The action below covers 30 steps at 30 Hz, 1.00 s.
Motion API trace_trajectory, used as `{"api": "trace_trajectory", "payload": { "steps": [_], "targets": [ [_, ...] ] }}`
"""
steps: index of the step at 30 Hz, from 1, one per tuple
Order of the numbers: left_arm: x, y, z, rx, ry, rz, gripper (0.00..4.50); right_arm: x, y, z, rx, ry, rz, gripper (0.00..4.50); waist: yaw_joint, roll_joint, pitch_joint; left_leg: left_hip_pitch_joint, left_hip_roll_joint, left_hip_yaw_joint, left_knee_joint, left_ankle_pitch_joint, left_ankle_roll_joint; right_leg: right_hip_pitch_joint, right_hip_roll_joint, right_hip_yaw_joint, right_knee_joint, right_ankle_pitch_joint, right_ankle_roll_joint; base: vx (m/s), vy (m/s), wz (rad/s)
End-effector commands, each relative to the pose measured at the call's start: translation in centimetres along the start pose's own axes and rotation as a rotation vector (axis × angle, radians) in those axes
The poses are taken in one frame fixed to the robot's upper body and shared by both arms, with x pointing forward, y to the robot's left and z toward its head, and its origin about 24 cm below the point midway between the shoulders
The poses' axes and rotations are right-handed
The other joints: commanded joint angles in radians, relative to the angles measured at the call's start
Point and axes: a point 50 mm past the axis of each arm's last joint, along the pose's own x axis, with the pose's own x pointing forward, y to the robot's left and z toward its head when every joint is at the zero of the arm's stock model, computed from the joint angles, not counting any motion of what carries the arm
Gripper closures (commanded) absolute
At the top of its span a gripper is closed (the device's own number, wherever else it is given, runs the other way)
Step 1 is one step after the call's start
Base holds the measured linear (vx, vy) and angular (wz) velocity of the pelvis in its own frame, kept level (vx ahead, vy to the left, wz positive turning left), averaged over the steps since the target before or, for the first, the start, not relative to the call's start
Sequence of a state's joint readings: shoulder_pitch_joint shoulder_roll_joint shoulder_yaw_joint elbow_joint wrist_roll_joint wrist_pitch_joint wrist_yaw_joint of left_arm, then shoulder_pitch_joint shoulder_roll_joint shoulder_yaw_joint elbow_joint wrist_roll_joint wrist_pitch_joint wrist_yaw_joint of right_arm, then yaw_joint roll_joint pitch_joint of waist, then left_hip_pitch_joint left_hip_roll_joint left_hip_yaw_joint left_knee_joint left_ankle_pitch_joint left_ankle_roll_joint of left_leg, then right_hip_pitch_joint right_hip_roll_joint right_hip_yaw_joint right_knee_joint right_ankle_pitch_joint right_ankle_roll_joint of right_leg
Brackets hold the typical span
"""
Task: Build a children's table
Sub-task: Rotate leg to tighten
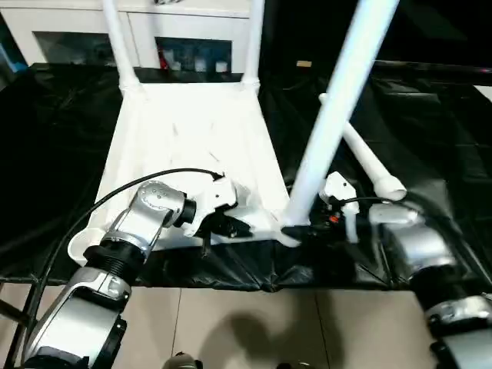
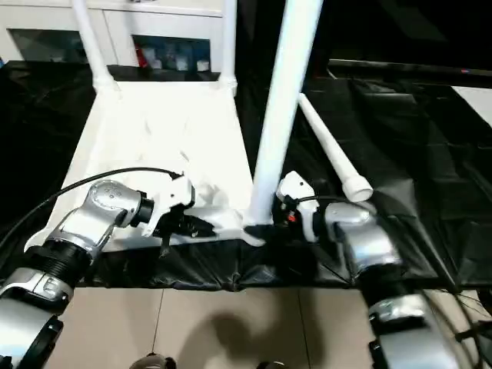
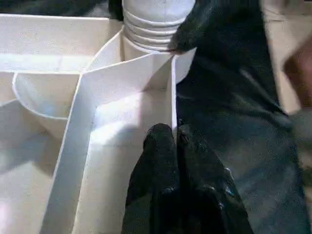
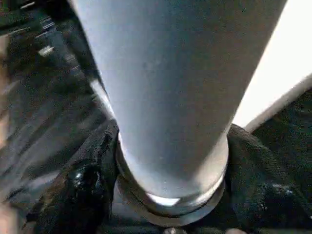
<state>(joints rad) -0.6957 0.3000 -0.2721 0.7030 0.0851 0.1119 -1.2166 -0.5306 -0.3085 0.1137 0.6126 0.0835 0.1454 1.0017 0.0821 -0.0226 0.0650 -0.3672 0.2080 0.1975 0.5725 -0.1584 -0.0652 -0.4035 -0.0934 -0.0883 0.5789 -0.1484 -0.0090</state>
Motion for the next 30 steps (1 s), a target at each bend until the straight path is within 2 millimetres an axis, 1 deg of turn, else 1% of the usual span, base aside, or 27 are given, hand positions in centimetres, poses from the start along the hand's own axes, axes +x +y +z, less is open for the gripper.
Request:
{"api": "trace_trajectory", "payload": {
  "steps": [1,2,3,4,5,6,8,9,10,11,13,14,16,17,18,19,20,21,22,23,24,25,26,27,28,29,30],
  "targets": [
    [2.9,-0.7,1.8,-0.002,-0.045,-0.007,4.5,1.9,0.4,0.0,0.062,-0.07,-0.172,1.76,-0.006,-0.002,-0.068,0.02,0.027,-0.018,-0.068,-0.329,-0.001,0.04,-0.06,0.042,-0.078,-0.444,-0.171,0.0,0.0,0.0],
    [3.2,-0.6,2.0,-0.013,-0.05,0.017,4.5,2.1,0.4,-0.2,0.088,-0.081,-0.216,1.76,-0.008,-0.001,-0.067,0.02,0.027,-0.018,-0.068,-0.332,-0.005,0.037,-0.061,0.043,-0.081,-0.454,-0.165,0.0,0.0,0.0],
    [3.6,-0.5,2.3,-0.028,-0.057,0.05,4.5,2.4,0.5,-0.4,0.124,-0.095,-0.278,1.76,-0.013,-0.006,-0.069,0.023,0.026,-0.021,-0.067,-0.344,-0.012,0.036,-0.062,0.04,-0.084,-0.487,-0.155,0.0,0.0,0.0],
    [3.9,-0.5,2.5,-0.039,-0.064,0.074,4.5,2.7,0.6,-0.6,0.15,-0.103,-0.327,1.76,-0.016,-0.011,-0.068,0.021,0.025,-0.022,-0.068,-0.344,-0.012,0.036,-0.063,0.039,-0.086,-0.499,-0.149,0.0,0.0,0.0],
    [4.4,-0.5,2.8,-0.054,-0.072,0.098,4.5,3.1,0.7,-0.8,0.179,-0.114,-0.379,1.76,-0.025,-0.008,-0.066,0.019,0.022,-0.023,-0.068,-0.353,-0.008,0.034,-0.061,0.036,-0.093,-0.529,-0.133,0.0,0.0,0.0],
    [5.0,-0.4,3.2,-0.066,-0.079,0.131,4.5,3.7,0.8,-0.8,0.214,-0.129,-0.437,1.76,-0.027,-0.006,-0.066,0.02,0.022,-0.023,-0.067,-0.357,-0.006,0.033,-0.062,0.036,-0.094,-0.534,-0.131,0.0,0.0,0.0],
    [5.3,-0.4,3.4,-0.074,-0.082,0.151,4.5,4.1,0.9,-0.8,0.235,-0.137,-0.474,1.77,-0.031,-0.006,-0.066,0.02,0.02,-0.022,-0.066,-0.363,0.002,0.03,-0.059,0.035,-0.099,-0.536,-0.123,0.0,0.0,0.0],
    [5.7,-0.5,3.7,-0.075,-0.084,0.169,4.5,4.7,1.1,-0.6,0.265,-0.156,-0.509,1.77,-0.031,-0.002,-0.065,0.021,0.02,-0.023,-0.067,-0.365,0.003,0.029,-0.06,0.035,-0.099,-0.533,-0.124,0.0,0.0,0.0],
    [6.0,-0.5,3.9,-0.081,-0.088,0.189,4.5,5.3,1.4,-0.3,0.287,-0.176,-0.537,1.77,-0.034,-0.003,-0.065,0.021,0.02,-0.023,-0.067,-0.372,0.002,0.026,-0.059,0.036,-0.099,-0.527,-0.126,0.0,0.0,0.0],
    [6.3,-0.6,4.0,-0.08,-0.089,0.198,4.5,6.0,1.8,0.2,0.298,-0.203,-0.544,1.77,-0.034,0.001,-0.066,0.022,0.019,-0.024,-0.067,-0.377,0.003,0.027,-0.058,0.034,-0.1,-0.525,-0.126,0.0,0.0,0.0],
    [6.5,-0.7,4.1,-0.078,-0.089,0.2,4.5,6.6,2.3,0.7,0.297,-0.237,-0.538,1.77,-0.037,0.001,-0.065,0.02,0.02,-0.023,-0.069,-0.385,0.005,0.027,-0.057,0.035,-0.099,-0.51,-0.126,0.0,0.0,0.0],
    [6.6,-0.9,4.1,-0.074,-0.091,0.193,4.5,6.9,2.6,1.1,0.294,-0.261,-0.527,1.42,-0.037,-0.002,-0.065,0.019,0.02,-0.023,-0.069,-0.383,0.007,0.028,-0.056,0.035,-0.098,-0.497,-0.129,0.0,0.0,0.0],
    [6.4,-1.0,3.9,-0.065,-0.091,0.178,4.5,6.9,2.7,1.3,0.292,-0.277,-0.506,1.07,-0.036,0.003,-0.066,0.017,0.02,-0.024,-0.071,-0.38,0.009,0.032,-0.055,0.037,-0.093,-0.474,-0.134,0.0,0.0,0.0],
    [6.1,-1.0,3.7,-0.056,-0.093,0.167,4.5,6.5,2.6,1.3,0.275,-0.278,-0.492,1.07,-0.036,0.002,-0.067,0.017,0.021,-0.023,-0.071,-0.379,0.011,0.031,-0.055,0.038,-0.092,-0.457,-0.14,0.0,0.0,0.0],
    [6.0,-1.0,3.7,-0.054,-0.094,0.162,4.5,6.3,2.6,1.3,0.27,-0.28,-0.486,1.0,-0.036,0.006,-0.067,0.016,0.021,-0.024,-0.072,-0.38,0.01,0.032,-0.055,0.038,-0.091,-0.451,-0.143,0.0,0.0,0.0],
    [5.6,-0.9,3.5,-0.045,-0.097,0.15,4.5,5.8,2.4,1.3,0.258,-0.283,-0.47,0.86,-0.037,0.005,-0.067,0.015,0.021,-0.023,-0.072,-0.382,0.013,0.035,-0.053,0.038,-0.092,-0.439,-0.145,0.0,0.0,0.0],
    [5.3,-0.8,3.4,-0.04,-0.099,0.143,4.5,5.3,2.2,1.4,0.247,-0.285,-0.465,0.62,-0.037,0.004,-0.07,0.011,0.022,-0.023,-0.073,-0.359,0.018,0.04,-0.054,0.041,-0.085,-0.402,-0.152,0.0,0.0,0.0],
    [5.3,-0.8,3.4,-0.04,-0.099,0.143,4.5,5.3,2.2,1.4,0.247,-0.285,-0.465,0.62,-0.037,0.005,-0.071,0.011,0.023,-0.02,-0.072,-0.34,0.021,0.038,-0.054,0.043,-0.079,-0.36,-0.168,0.0,0.0,0.0],
    [4.2,-0.8,3.3,-0.009,-0.115,0.102,4.5,3.7,1.7,1.1,0.178,-0.256,-0.434,0.58,-0.037,0.006,-0.073,0.011,0.023,-0.02,-0.071,-0.331,0.022,0.041,-0.053,0.043,-0.077,-0.346,-0.175,0.0,0.0,0.0],
    [4.1,-0.8,3.2,-0.005,-0.117,0.096,4.5,3.5,1.6,1.0,0.169,-0.251,-0.431,0.41,-0.035,0.007,-0.076,0.012,0.023,-0.017,-0.068,-0.31,0.03,0.044,-0.051,0.044,-0.073,-0.304,-0.185,0.0,0.0,0.0],
    [3.8,-0.8,3.2,0.003,-0.122,0.083,4.5,3.1,1.5,0.9,0.15,-0.241,-0.425,0.41,-0.032,0.008,-0.076,0.013,0.025,-0.017,-0.068,-0.299,0.032,0.045,-0.052,0.045,-0.071,-0.281,-0.192,0.0,0.0,0.0],
    [3.4,-0.9,3.1,0.017,-0.126,0.048,4.5,2.2,1.1,0.7,0.118,-0.217,-0.397,0.41,-0.032,0.009,-0.078,0.012,0.025,-0.014,-0.065,-0.28,0.037,0.045,-0.052,0.046,-0.065,-0.241,-0.211,0.052,-0.009,0.04],
    [3.0,-1.0,3.0,0.024,-0.126,0.018,4.5,1.6,0.7,0.6,0.09,-0.199,-0.381,0.41,-0.026,0.015,-0.078,0.013,0.024,-0.014,-0.064,-0.268,0.042,0.047,-0.053,0.046,-0.062,-0.224,-0.221,0.0,0.0,0.0],
    [3.0,-1.0,3.0,0.024,-0.126,0.018,4.5,1.6,0.7,0.6,0.09,-0.199,-0.381,0.41,-0.025,0.012,-0.079,0.013,0.025,-0.013,-0.063,-0.26,0.044,0.048,-0.052,0.046,-0.061,-0.209,-0.225,0.0,0.0,0.0],
    [2.8,-1.1,2.8,0.031,-0.117,-0.005,4.5,1.0,0.4,0.5,0.07,-0.182,-0.353,0.41,-0.019,0.012,-0.08,0.016,0.025,-0.01,-0.061,-0.247,0.051,0.046,-0.051,0.048,-0.057,-0.179,-0.239,0.0,0.0,0.0],
    [2.5,-1.1,2.7,0.046,-0.103,-0.028,4.5,0.4,0.0,0.5,0.041,-0.161,-0.312,0.41,-0.014,0.017,-0.077,0.015,0.026,-0.01,-0.061,-0.245,0.053,0.046,-0.05,0.048,-0.054,-0.164,-0.247,0.0,0.0,0.0],
    [2.3,-1.1,2.6,0.058,-0.09,-0.046,4.5,0.0,-0.3,0.5,0.02,-0.138,-0.263,0.41,-0.012,0.017,-0.077,0.016,0.026,-0.01,-0.062,-0.244,0.053,0.048,-0.048,0.046,-0.054,-0.164,-0.248,0.0,0.0,0.0]
  ]
}}
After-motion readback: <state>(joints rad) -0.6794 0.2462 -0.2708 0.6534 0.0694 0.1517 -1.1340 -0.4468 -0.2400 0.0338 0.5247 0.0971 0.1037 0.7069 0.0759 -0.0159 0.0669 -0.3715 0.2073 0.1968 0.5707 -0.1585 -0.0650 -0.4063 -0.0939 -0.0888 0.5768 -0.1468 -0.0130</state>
